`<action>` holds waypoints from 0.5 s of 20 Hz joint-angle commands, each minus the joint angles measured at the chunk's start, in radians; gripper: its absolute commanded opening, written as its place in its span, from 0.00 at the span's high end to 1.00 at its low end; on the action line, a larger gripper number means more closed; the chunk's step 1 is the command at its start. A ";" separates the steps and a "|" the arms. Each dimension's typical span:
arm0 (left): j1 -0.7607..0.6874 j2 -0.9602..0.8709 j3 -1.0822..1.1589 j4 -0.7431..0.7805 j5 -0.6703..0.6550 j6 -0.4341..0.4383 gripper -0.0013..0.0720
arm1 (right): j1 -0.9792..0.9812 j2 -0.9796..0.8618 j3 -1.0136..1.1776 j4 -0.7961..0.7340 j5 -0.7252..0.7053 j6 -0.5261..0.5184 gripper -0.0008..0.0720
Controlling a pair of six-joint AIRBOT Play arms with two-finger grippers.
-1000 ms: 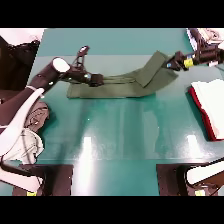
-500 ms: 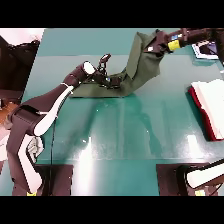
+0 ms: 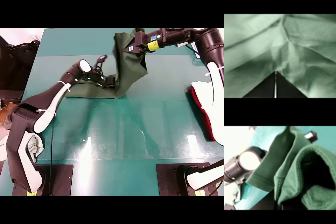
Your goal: Fold the shirts.
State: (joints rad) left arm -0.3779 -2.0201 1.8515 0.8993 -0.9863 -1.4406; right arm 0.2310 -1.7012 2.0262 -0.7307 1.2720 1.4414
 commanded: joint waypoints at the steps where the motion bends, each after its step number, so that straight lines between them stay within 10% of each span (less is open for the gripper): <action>1: 0.071 0.058 0.037 0.043 -0.095 0.027 0.95 | 0.030 -0.001 0.000 -0.005 -0.061 -0.003 0.97; 10: 0.259 0.158 0.192 0.158 -0.351 0.046 0.95 | 0.095 -0.068 0.000 0.005 -0.133 -0.024 0.97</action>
State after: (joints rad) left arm -0.1684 -1.8774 2.0075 1.0222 -1.2301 -1.3994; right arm 0.3016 -1.7470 2.0262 -0.7315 1.1702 1.4330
